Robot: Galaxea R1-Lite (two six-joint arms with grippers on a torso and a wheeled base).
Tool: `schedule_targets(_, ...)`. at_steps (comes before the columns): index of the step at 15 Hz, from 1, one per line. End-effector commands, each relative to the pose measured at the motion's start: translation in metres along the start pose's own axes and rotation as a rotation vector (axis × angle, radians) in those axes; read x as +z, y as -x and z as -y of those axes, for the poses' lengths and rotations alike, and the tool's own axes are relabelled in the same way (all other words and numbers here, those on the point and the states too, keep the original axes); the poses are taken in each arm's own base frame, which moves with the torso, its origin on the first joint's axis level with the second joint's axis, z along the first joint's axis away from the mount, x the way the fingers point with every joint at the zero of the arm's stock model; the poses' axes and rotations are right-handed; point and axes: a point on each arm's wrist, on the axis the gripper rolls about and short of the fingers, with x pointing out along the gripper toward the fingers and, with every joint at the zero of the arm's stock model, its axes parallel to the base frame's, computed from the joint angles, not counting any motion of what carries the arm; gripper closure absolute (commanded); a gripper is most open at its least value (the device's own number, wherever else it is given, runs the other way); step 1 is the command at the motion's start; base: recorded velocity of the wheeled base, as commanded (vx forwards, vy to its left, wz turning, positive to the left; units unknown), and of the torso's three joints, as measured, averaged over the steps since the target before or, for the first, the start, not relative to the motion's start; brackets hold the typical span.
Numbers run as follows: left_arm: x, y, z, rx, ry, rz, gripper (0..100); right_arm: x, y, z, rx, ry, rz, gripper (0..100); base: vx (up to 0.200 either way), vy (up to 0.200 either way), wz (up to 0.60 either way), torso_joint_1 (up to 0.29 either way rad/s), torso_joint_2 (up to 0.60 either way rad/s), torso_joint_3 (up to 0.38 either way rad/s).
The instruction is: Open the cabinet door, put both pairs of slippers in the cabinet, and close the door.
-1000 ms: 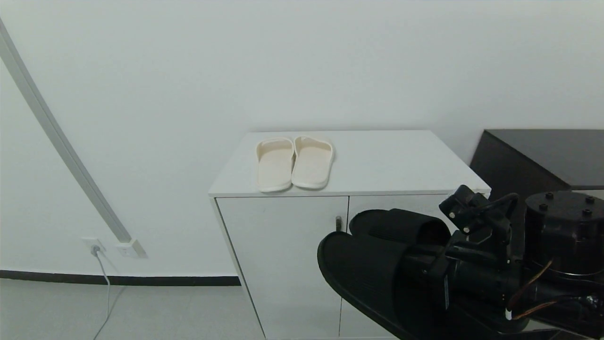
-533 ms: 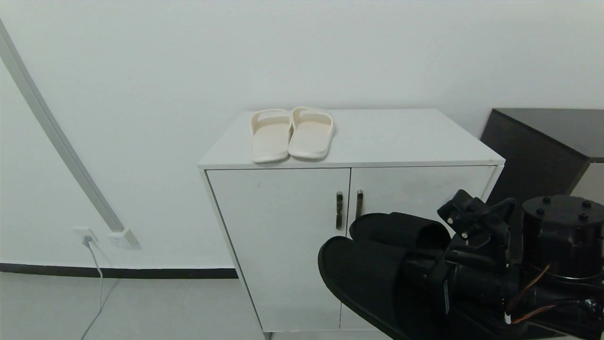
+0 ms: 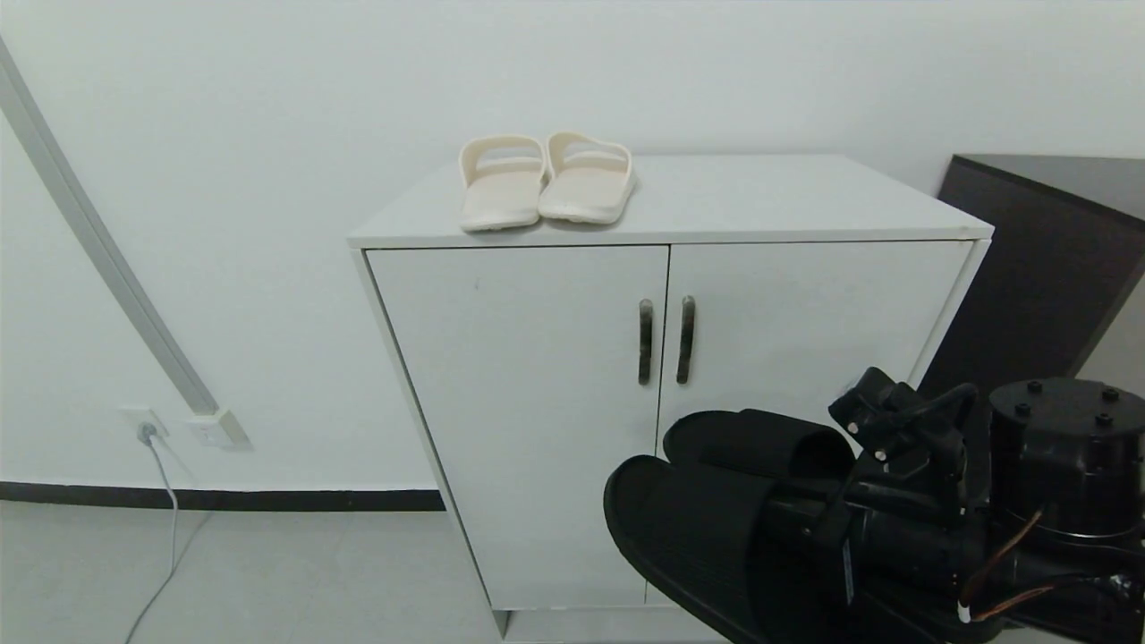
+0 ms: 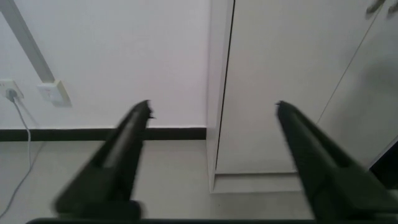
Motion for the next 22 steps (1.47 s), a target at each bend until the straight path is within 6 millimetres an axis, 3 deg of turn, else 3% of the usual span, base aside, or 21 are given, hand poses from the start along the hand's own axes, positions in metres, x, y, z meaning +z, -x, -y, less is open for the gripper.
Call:
schedule_targets(1,0.000,0.000,0.000,-0.001,-0.001,-0.002,0,-0.002,0.000,0.000,0.001,-0.001,-0.006,100,0.000,0.000,0.00,-0.115,0.46,0.344)
schedule_targets(9,0.000,0.000,0.000,-0.004,-0.010,-0.002,0,-0.008,0.001,-0.001,0.005,0.004,-0.026,100,0.000,0.000,0.00,-0.054,0.42,0.370)
schedule_targets(16,0.002,0.000,0.000,-0.015,-0.009,0.007,0,-0.007,0.002,-0.002,0.006,0.005,-0.022,100,0.000,0.000,0.00,0.001,0.04,0.041)
schedule_targets(18,0.045,0.007,0.001,-0.077,0.056,0.084,0,-0.008,0.003,-0.002,0.008,0.005,-0.025,100,0.000,0.000,0.00,0.000,0.00,0.000)
schedule_targets(20,0.066,-0.004,0.003,-0.155,0.072,0.012,0,-0.008,0.002,-0.002,0.002,0.018,-0.010,100,0.000,0.000,0.00,0.000,0.00,0.000)
schedule_targets(22,0.074,-0.019,0.007,-0.299,0.082,-0.078,0,-0.011,0.004,-0.002,0.008,0.027,-0.011,100,0.000,0.000,0.00,0.000,0.00,0.000)
